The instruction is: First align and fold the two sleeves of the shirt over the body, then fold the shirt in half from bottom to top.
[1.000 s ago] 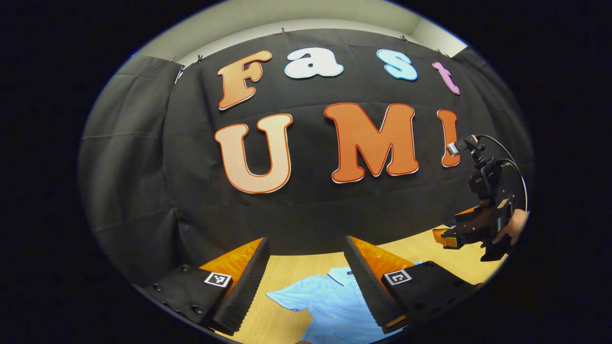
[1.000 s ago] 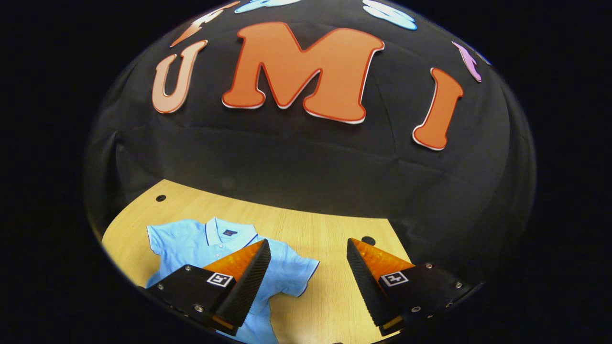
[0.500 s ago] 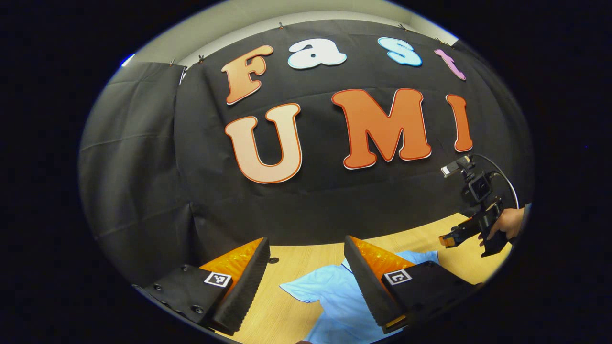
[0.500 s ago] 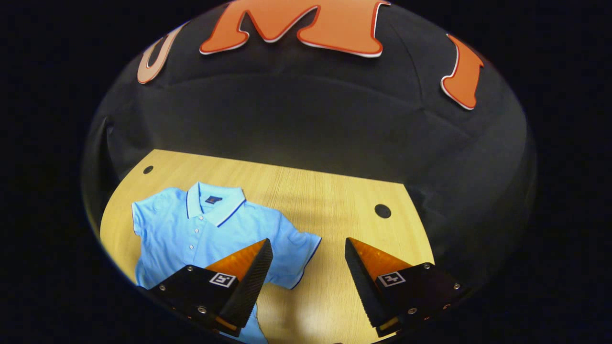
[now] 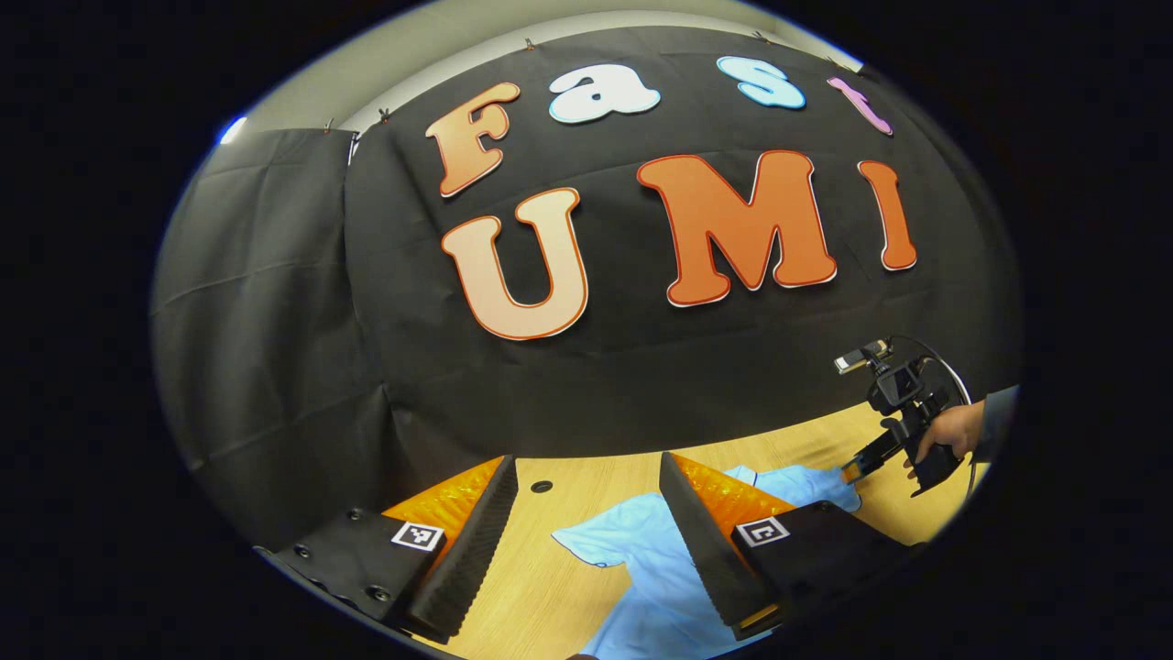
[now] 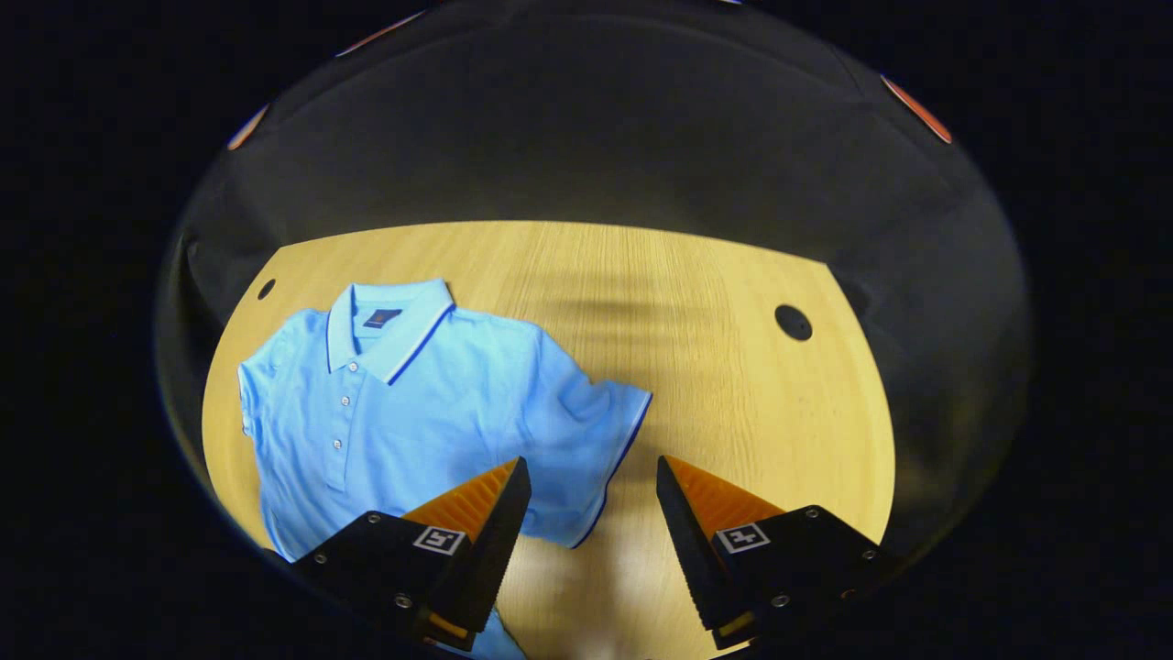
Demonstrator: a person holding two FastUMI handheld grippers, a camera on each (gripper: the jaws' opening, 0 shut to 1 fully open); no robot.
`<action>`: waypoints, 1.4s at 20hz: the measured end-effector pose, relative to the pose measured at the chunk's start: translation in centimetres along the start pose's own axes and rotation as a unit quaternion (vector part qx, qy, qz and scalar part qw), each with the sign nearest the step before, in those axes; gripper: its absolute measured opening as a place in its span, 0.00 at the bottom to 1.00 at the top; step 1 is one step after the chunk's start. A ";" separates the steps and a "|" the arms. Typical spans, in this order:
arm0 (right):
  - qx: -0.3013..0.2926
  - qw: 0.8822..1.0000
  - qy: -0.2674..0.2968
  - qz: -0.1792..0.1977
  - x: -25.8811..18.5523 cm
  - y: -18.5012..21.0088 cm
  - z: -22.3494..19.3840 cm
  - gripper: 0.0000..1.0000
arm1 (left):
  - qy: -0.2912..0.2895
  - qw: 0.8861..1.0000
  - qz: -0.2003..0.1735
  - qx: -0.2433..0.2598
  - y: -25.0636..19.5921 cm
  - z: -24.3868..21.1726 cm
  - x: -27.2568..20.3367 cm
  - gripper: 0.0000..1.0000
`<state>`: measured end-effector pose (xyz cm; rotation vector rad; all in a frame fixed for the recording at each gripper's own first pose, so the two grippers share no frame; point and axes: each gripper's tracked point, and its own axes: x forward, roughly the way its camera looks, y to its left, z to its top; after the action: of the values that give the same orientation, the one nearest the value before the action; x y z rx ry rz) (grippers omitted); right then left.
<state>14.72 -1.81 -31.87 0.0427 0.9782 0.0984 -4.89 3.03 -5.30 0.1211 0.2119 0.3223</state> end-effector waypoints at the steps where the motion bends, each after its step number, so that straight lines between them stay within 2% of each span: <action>1: 0.008 1.000 0.012 0.003 0.7 0.0 -0.4 0.84 | 0.001 1.000 0.002 -0.001 0.0 0.1 0.1 1.00; 5: 0.023 0.999 0.030 -0.004 3.1 -0.4 -0.7 0.79 | 0.006 1.000 0.009 0.002 -0.5 0.0 0.2 1.00; 7: 0.034 0.998 0.045 -0.004 4.0 -0.3 -1.2 0.72 | 0.004 1.000 0.011 0.005 -0.8 0.1 0.4 1.00; 11: 0.050 0.998 0.048 -0.013 5.1 -0.2 -0.9 0.71 | 0.006 1.000 0.013 0.000 -1.2 0.0 1.1 1.00; 13: 0.047 0.998 0.045 -0.012 5.2 0.4 -0.7 0.58 | 0.010 1.000 0.014 -0.002 -1.3 -0.1 1.2 1.00; 15: 0.057 0.997 0.044 -0.017 5.3 0.8 -0.4 0.37 | 0.012 1.000 0.015 -0.001 -1.3 -0.2 1.2 1.00; 16: 0.068 0.997 0.046 -0.017 5.3 1.0 -0.4 0.22 | 0.012 1.000 0.017 0.000 -1.2 -0.2 1.1 1.00; 17: 0.078 0.996 0.049 -0.014 5.3 1.1 -0.3 0.16 | 0.012 1.000 0.017 0.001 -1.1 -0.1 1.2 1.00; 18: 0.092 0.994 0.053 0.006 5.1 1.7 -0.2 0.11 | 0.011 1.000 0.018 0.001 -1.1 -0.2 1.1 1.00; 19: 0.116 0.991 0.059 0.041 4.6 2.9 0.1 0.09 | 0.012 1.000 0.017 0.001 -1.0 -0.2 1.1 1.00; 20: 0.125 0.989 0.059 0.057 4.4 3.3 0.2 0.07 | 0.014 1.000 0.019 0.001 -0.9 -0.4 0.9 0.97; 24: 0.103 0.990 0.008 0.098 2.7 5.0 2.5 0.07 | 0.017 1.000 0.020 -0.010 -0.1 -1.0 1.6 1.00; 28: 0.098 0.985 -0.016 0.141 1.2 8.8 3.9 0.06 | 0.023 0.999 0.020 -0.022 1.2 -2.1 2.9 1.00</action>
<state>18.08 7.12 -29.92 0.3627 0.9434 0.2600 -2.99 5.25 -7.72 0.0745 0.2478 0.3690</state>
